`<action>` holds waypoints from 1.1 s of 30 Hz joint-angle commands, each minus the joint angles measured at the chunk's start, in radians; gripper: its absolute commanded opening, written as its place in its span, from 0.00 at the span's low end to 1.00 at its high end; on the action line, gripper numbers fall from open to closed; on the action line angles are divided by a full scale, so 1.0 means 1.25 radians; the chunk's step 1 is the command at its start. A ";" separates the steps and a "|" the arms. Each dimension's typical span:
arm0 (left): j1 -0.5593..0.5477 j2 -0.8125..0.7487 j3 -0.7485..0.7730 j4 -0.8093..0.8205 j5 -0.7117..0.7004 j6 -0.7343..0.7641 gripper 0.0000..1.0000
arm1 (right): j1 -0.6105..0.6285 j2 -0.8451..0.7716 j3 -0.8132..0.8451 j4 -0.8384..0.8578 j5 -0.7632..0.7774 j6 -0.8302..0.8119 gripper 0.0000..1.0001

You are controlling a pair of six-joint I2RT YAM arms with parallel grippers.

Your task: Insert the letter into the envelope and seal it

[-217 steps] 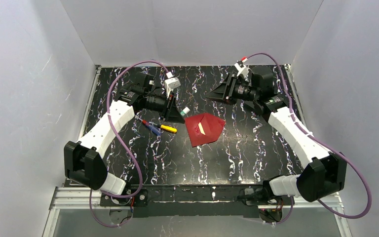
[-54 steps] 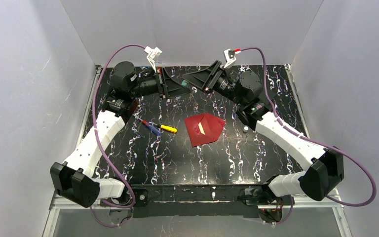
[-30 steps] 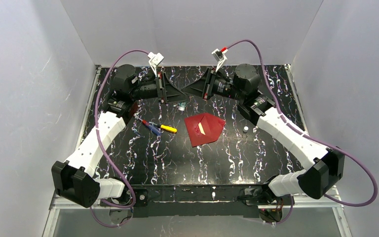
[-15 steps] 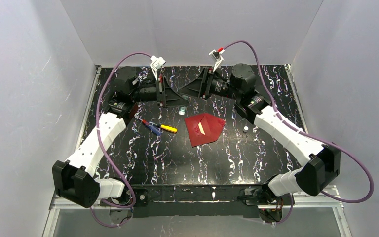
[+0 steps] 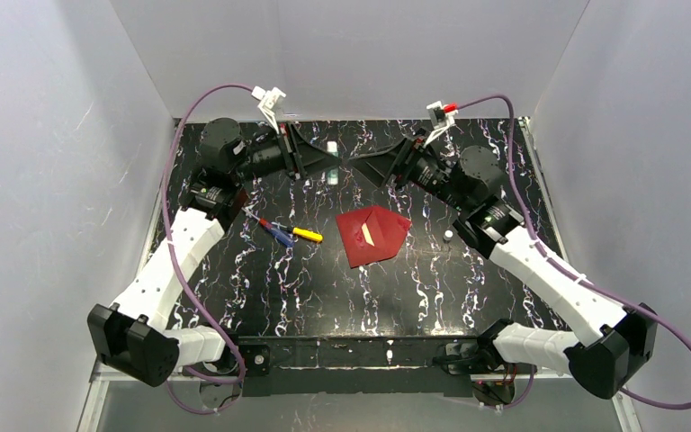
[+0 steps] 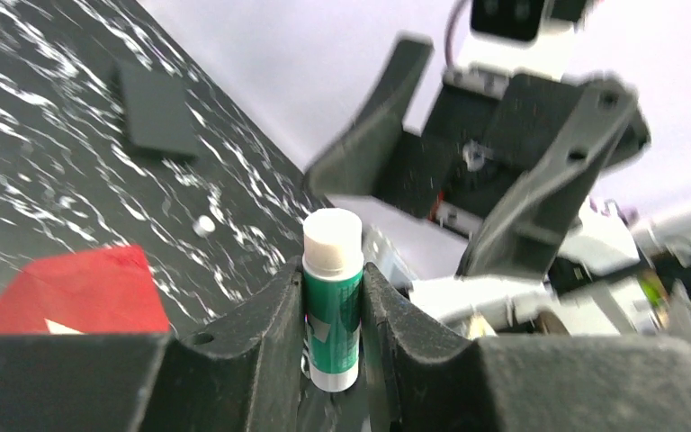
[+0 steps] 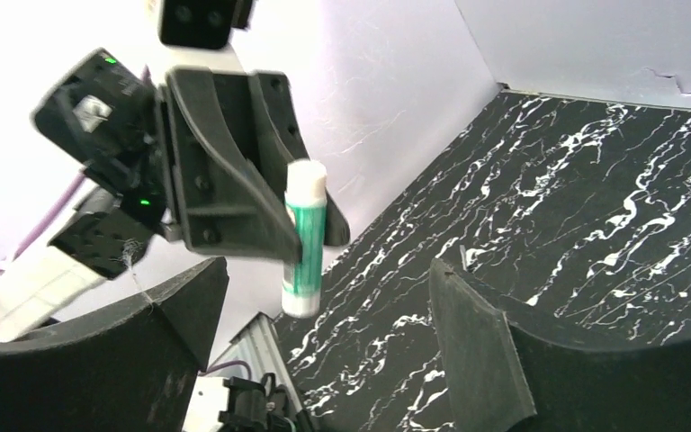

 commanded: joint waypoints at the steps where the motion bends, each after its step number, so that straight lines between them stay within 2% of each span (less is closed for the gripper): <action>1: 0.001 -0.044 0.051 0.024 -0.241 -0.032 0.00 | 0.004 0.039 0.041 0.038 -0.005 -0.096 0.87; 5: 0.001 -0.052 0.061 0.055 -0.297 -0.067 0.00 | 0.014 0.100 0.104 0.025 -0.056 -0.058 0.79; 8: 0.001 -0.046 0.074 0.068 -0.289 -0.096 0.00 | 0.021 0.130 0.119 0.079 -0.082 -0.011 0.72; 12: 0.001 -0.031 0.076 0.074 -0.268 -0.124 0.00 | 0.024 0.164 0.155 0.114 -0.102 0.031 0.69; 17: 0.001 -0.026 0.075 0.075 -0.261 -0.134 0.00 | 0.025 0.192 0.175 0.158 -0.144 0.072 0.71; 21: 0.001 -0.027 0.076 0.080 -0.256 -0.138 0.00 | 0.025 0.198 0.185 0.151 -0.137 0.083 0.65; 27: 0.001 -0.028 0.080 0.090 -0.253 -0.146 0.00 | 0.025 0.228 0.203 0.165 -0.178 0.120 0.25; 31: 0.010 -0.023 0.092 0.090 -0.220 -0.133 0.00 | 0.024 0.220 0.188 0.182 -0.197 0.135 0.11; 33: 0.028 -0.008 0.110 0.091 -0.159 -0.120 0.00 | 0.023 0.212 0.179 0.201 -0.227 0.134 0.03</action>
